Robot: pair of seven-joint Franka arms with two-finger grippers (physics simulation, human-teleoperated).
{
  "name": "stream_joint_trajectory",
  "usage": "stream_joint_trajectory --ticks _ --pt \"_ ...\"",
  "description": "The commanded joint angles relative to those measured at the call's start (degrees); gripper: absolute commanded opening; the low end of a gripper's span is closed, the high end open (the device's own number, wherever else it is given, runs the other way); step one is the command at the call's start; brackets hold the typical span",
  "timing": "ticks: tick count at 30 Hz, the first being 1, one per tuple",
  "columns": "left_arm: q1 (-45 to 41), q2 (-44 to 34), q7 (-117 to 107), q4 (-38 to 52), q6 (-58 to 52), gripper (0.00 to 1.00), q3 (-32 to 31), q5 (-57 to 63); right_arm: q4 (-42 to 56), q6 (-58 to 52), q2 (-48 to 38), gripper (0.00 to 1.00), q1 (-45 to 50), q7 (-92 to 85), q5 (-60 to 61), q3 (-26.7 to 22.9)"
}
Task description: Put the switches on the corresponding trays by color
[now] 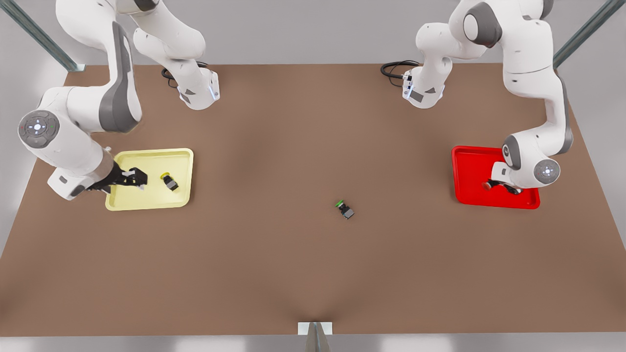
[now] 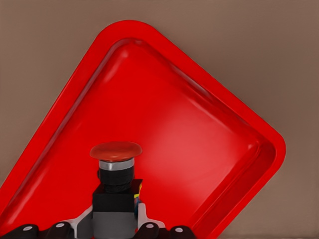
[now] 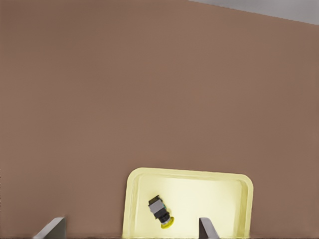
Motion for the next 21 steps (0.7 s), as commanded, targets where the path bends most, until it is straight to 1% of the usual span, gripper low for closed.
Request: stream_joint_trajectory --ticks 1,2,4,8,9,10,11,12,13,14,16,17,18,19,20,21 --pt "0.0 0.2 0.2 0.0 -0.5 1.00 0.1 -5.0 1.1 -0.9 0.2 1.00 -0.4 -0.2 0.0 -0.1" --pt "0.0 0.2 0.2 0.0 -0.6 1.00 0.1 -5.1 1.2 -1.1 -0.2 1.00 -0.2 -0.7 -0.6 -0.5" --pt "0.0 0.3 0.2 0.0 -0.5 1.00 0.1 -5.1 1.2 -1.1 -0.4 1.00 1.4 -1.4 -0.2 -3.8" --pt "-0.1 -0.5 -0.4 0.8 -2.1 1.00 0.1 -5.4 1.1 -1.1 -0.4 1.00 1.4 -1.4 -0.1 -3.7" --pt "-0.1 -1.4 -1.1 2.1 -3.5 1.00 0.1 -9.3 1.0 -1.1 -0.4 1.00 1.4 -1.4 -0.1 -3.8" --pt "-0.2 -2.4 -3.4 3.9 -5.5 1.00 0.0 -10.0 1.0 -1.1 -0.4 1.00 1.4 -1.5 -0.1 -3.8" --pt "-0.8 -4.2 -11.8 4.2 -5.6 1.00 -0.6 -10.4 1.1 -1.0 -0.4 1.00 1.4 -1.4 -0.1 -3.7" --pt "-1.3 -6.4 -23.0 5.1 -6.5 1.00 -2.4 -10.4 1.2 -1.0 -0.3 1.00 1.3 -1.4 0.0 -3.8" --pt "-1.3 -6.5 -35.8 10.7 -11.5 1.00 -5.8 -10.4 1.2 -1.1 -0.3 1.00 1.3 -1.4 0.0 -3.8" --pt "-1.3 -5.6 -48.7 18.4 -17.3 1.00 -9.2 -10.4 1.2 -1.1 -0.3 1.00 1.3 -1.4 0.1 -3.8" --pt "-1.3 -3.5 -67.1 31.2 -24.1 1.00 -14.2 -10.7 2.1 -1.1 0.1 1.00 1.3 -1.4 0.1 -3.8" --pt "-0.6 -3.3 -71.8 35.2 -24.3 1.00 -17.5 -10.7 2.5 -1.1 0.4 1.00 1.4 -1.4 0.1 -3.8" --pt "6.5 -3.4 -78.0 39.9 -24.5 1.00 -27.1 -9.8 2.7 -1.0 -0.1 1.00 1.4 -1.4 0.3 -3.6" --pt "9.7 -4.2 -78.3 42.8 -25.1 1.00 -31.1 -9.9 2.8 -1.2 -0.2 1.00 1.3 -1.3 0.5 -3.3" --pt "12.2 -6.1 -78.4 43.3 -25.8 1.00 -35.2 -9.8 3.6 -1.2 -0.2 1.00 1.4 -1.3 0.4 -3.2" --pt "13.2 -7.8 -78.3 43.3 -25.8 1.00 -36.7 -9.7 4.5 -1.5 0.1 1.00 1.2 -1.4 0.4 -3.2"
